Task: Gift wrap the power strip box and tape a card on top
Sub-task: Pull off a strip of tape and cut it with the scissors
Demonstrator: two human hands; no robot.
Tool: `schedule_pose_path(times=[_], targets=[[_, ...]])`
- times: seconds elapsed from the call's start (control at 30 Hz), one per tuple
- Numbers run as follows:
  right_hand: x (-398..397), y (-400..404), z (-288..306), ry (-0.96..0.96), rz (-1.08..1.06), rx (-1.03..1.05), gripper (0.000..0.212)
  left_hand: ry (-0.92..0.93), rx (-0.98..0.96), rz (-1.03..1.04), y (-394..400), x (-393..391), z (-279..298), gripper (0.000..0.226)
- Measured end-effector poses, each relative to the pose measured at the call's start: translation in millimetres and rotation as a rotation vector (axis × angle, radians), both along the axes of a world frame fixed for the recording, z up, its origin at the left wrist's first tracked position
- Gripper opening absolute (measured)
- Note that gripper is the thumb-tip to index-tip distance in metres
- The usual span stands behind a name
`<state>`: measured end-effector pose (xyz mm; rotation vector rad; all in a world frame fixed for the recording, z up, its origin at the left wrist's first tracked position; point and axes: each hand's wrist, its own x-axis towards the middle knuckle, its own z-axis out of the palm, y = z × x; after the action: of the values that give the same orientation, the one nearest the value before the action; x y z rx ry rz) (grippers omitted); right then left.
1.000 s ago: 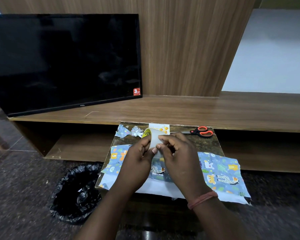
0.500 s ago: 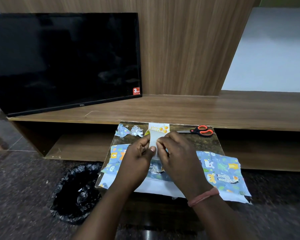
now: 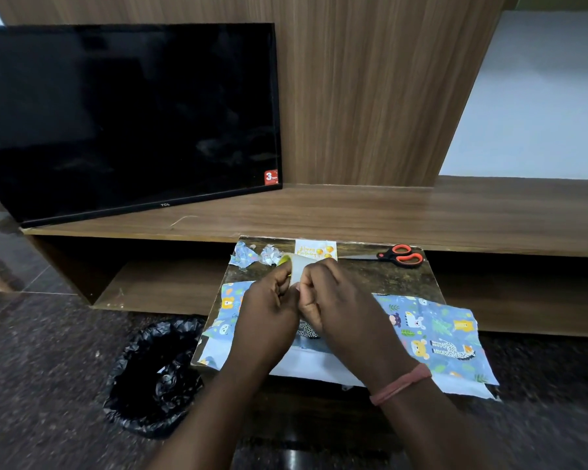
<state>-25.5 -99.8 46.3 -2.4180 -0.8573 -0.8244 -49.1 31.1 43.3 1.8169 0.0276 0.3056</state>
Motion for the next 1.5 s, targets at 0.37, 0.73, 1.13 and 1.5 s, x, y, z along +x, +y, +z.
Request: schedule_pose_path(times=[0.37,0.73,1.13,1.5], targets=[[6.6,-10.5,-2.2,0.15,-0.004,0.353,0.014,0.001,-0.084,0.009,5.5,-1.9,12.2,0.034],[5.8,2.0,-4.2,0.142,-0.049,0.401,0.007,-0.028,-0.032,0.056,-1.3,0.0,7.6,0.041],[11.7,-7.5,-3.6,0.04,-0.018,0.219,0.013,-0.009,-0.056,0.011,4.4,3.5,-3.2,0.042],[15.2,-16.6,4.7,0.136,0.028,0.118,0.019,-0.017,0.033,-0.036,10.8,7.2,-6.4,0.034]])
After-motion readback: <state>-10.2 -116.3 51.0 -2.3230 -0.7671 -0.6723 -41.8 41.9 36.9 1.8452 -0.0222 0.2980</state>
